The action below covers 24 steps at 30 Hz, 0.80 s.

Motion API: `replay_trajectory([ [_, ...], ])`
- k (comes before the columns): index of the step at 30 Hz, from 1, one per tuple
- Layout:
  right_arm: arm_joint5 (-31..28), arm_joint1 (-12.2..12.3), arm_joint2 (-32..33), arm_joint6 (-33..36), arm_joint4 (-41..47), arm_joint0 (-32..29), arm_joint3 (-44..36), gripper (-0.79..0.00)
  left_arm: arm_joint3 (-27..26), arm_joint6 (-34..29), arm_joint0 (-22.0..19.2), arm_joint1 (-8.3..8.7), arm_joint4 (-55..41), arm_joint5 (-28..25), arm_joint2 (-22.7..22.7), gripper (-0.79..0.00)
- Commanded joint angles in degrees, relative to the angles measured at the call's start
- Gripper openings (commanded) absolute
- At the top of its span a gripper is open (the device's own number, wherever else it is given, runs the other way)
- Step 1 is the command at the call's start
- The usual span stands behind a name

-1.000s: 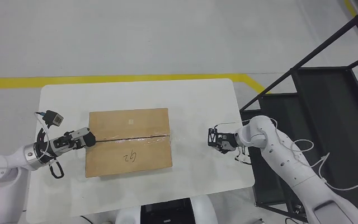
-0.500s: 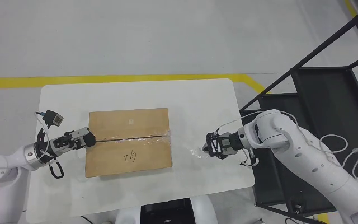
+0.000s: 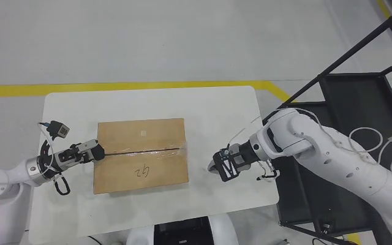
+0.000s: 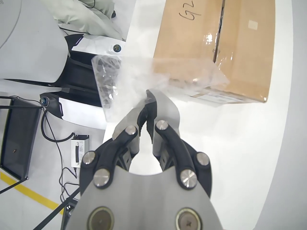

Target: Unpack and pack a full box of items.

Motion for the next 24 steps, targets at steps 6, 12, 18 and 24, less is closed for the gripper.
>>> replay_trajectory([
  [6, 0.0, -2.9, -10.0, -3.9, -1.4, 10.8, 3.9, -0.785, 0.0, 2.8, 2.2, 0.23, -2.2, -0.3, -3.4, 0.0],
  [12, 0.0, -7.5, -18.0, -7.5, -3.2, 18.4, 8.8, -0.785, -0.2, 4.3, 5.1, 0.45, -3.7, -0.7, -7.1, 0.0],
  [18, 0.0, -12.3, -24.7, -11.1, -3.6, 24.9, 12.9, -0.785, 0.0, 6.6, 5.3, 0.45, -0.8, 0.9, -5.6, 0.0],
  [24, 0.0, -16.6, -26.6, -12.8, -3.5, 27.5, 16.7, -0.785, 0.5, 7.8, 2.0, 0.2, 2.8, 2.1, -0.4, 0.0],
])
